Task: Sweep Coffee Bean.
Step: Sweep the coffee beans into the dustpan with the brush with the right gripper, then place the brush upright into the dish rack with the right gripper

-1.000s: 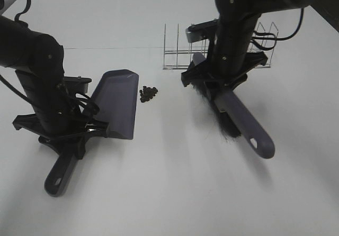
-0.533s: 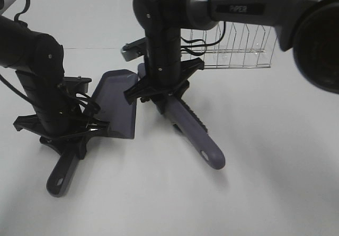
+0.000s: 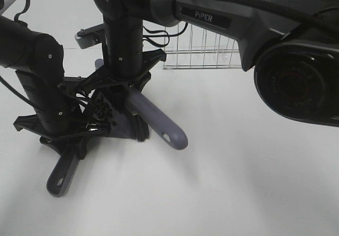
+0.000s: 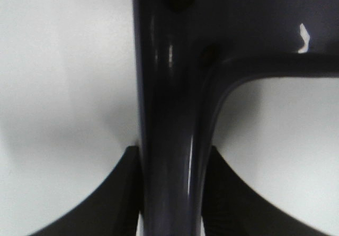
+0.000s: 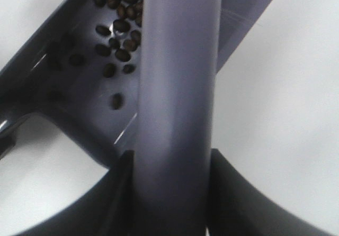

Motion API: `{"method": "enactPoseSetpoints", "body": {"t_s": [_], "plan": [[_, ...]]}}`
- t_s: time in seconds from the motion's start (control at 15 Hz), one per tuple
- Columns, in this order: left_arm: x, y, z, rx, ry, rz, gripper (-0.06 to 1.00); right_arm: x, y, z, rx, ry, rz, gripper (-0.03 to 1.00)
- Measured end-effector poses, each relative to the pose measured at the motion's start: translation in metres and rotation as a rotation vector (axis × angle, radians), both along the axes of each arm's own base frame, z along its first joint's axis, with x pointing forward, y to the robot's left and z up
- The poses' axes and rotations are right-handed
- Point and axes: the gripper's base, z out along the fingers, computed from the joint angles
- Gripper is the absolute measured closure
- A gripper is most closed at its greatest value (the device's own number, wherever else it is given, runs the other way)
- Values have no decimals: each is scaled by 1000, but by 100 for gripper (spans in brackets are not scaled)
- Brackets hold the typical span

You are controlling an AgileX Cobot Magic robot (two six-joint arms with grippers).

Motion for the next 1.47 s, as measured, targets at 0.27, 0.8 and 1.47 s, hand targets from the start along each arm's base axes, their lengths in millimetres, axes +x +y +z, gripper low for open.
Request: {"method": "enactPoseSetpoints", "body": {"t_s": [0.27, 0.8, 1.47], "plan": [[0, 0, 0, -1, 0, 1, 68, 8, -13, 37, -10, -108, -11, 68], [0, 0, 0, 0, 1, 1, 68, 55, -147, 134, 50, -249, -263, 68], [0, 0, 0, 0, 1, 1, 68, 40, -284, 77, -108, 15, -525, 68]]}}
